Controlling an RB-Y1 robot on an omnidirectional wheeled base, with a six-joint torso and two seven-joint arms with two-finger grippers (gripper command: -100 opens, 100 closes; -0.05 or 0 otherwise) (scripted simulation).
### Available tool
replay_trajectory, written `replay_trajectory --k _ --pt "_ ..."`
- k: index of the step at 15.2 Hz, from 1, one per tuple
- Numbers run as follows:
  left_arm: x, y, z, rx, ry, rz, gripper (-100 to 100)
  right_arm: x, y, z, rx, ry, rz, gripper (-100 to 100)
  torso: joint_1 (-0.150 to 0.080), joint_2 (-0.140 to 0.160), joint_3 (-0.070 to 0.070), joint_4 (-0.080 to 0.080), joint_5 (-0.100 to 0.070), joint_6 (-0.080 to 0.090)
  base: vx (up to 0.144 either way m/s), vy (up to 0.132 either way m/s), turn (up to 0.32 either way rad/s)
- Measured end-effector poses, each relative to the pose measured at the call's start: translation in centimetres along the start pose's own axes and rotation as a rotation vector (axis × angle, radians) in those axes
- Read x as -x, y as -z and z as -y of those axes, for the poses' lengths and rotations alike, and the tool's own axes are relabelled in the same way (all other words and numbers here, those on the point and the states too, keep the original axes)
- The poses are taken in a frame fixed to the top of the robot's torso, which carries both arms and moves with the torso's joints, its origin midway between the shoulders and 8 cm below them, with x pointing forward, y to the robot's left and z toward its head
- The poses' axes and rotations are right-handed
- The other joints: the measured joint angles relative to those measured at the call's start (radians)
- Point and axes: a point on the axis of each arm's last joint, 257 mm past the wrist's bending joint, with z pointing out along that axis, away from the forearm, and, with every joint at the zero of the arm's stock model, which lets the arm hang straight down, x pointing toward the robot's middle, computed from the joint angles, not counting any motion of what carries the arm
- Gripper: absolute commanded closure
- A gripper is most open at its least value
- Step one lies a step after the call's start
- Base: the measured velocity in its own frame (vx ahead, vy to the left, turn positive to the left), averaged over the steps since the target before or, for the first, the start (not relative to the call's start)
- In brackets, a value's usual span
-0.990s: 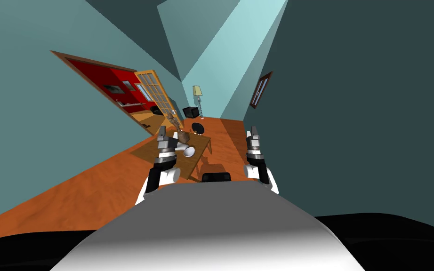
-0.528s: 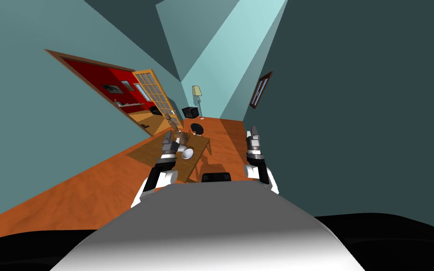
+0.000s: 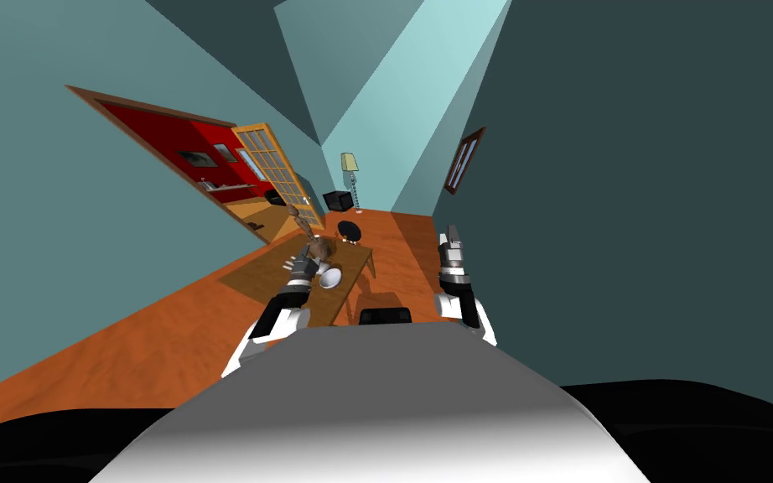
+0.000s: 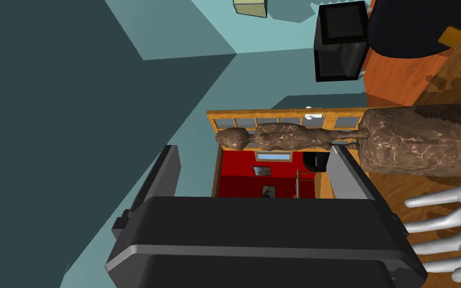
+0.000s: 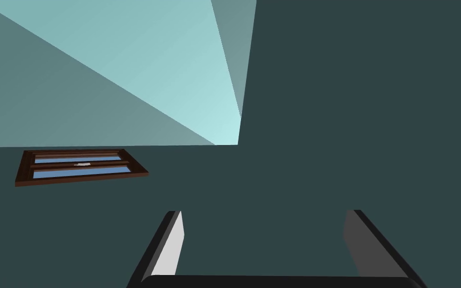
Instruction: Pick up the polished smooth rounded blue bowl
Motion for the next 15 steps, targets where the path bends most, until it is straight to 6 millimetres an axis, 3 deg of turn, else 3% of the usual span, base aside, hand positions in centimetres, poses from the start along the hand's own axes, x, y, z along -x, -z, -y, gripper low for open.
replay_trajectory --k 7,15 --pt "2.9 1.8 -7.5 0.236 0.005 0.031 -100 0.0 0.0 0.0 0.000 0.000 0.000 0 0.000 0.000 0.000 0.000 0.000 0.000 0.069 -0.029 -0.008" --pt "6.4 6.2 -15.6 0.509 0.031 0.079 -100 0.0 0.0 0.0 0.000 0.000 0.000 0 0.000 -0.001 0.000 0.000 0.000 0.000 0.076 -0.027 -0.011"
